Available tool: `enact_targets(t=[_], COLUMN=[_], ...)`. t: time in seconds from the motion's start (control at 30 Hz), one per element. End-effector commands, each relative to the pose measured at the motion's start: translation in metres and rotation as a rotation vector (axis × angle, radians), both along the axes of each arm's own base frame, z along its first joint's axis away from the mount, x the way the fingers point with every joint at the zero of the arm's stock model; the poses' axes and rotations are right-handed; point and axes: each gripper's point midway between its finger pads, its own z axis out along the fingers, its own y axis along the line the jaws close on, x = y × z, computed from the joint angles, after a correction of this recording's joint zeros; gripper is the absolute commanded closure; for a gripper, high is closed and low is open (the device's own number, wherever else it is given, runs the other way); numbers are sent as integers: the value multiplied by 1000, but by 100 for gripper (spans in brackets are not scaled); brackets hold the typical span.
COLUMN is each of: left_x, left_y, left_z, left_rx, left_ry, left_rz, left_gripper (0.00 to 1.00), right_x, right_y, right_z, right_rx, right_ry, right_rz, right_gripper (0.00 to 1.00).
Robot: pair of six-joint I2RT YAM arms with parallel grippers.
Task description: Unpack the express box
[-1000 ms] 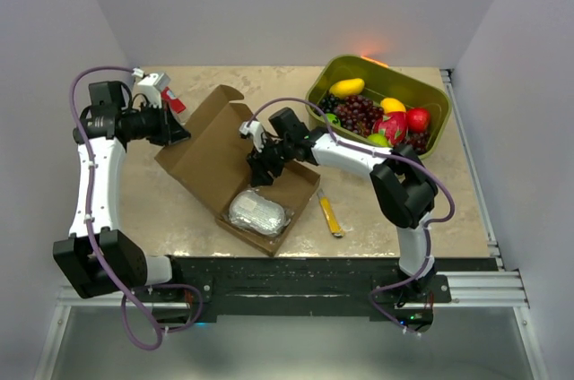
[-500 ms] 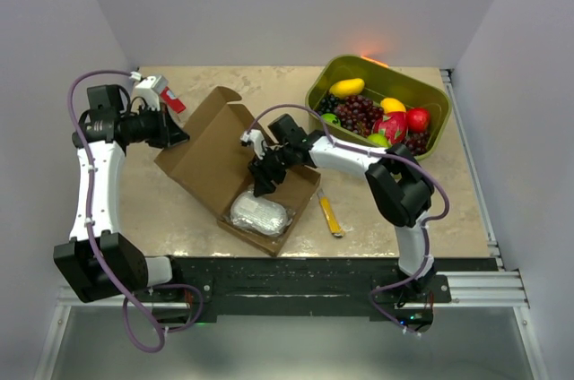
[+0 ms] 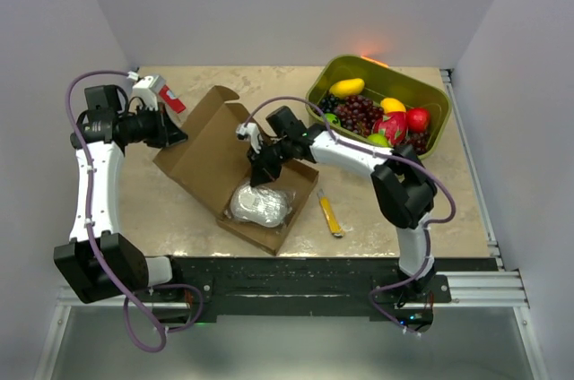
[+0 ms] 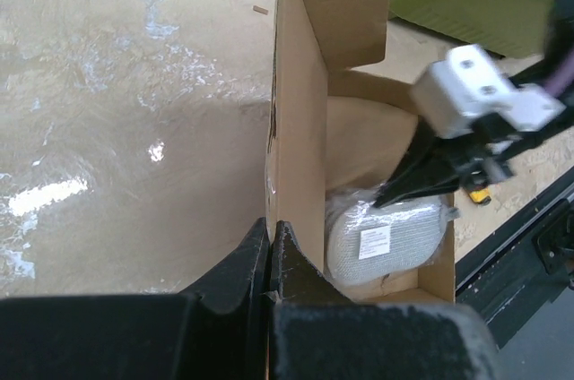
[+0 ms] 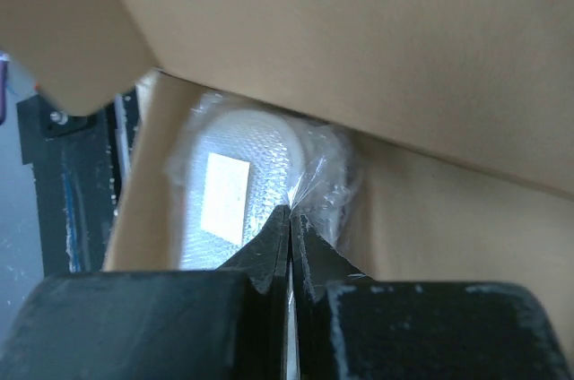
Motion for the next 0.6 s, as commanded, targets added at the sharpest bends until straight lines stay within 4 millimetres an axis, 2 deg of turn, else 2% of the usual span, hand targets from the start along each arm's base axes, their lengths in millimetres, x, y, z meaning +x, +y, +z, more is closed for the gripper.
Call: enact_targets(t=[0.0, 0.1, 0.13, 0.17, 0.33, 0.53, 0.57], left_x=[3, 7, 9, 10, 18, 26, 27], left_y=[5, 10, 12, 15, 28, 49, 50], left_z=[9, 6, 7, 6, 9, 18, 18], left_rx=[27, 51, 60, 69, 112, 144, 147], left_ry=[-48, -51, -53, -54, -56, -67, -66], left_rz=[8, 18, 24, 29, 64, 129, 134], left_gripper=[100, 100, 100, 100, 100, 100, 100], right_x=[12, 23, 25, 35, 47, 63, 75], right_y=[4, -12, -18, -30, -74, -135, -157], right_z=[128, 143, 155, 157, 175, 166, 158], right_rx=[196, 193, 207, 204, 168, 72, 1], right_ry=[-258, -268, -275, -270, -303, -300, -335], right_rz=[24, -32, -52, -90, -200, -363, -457], right_gripper=[100, 100, 100, 100, 100, 100, 100])
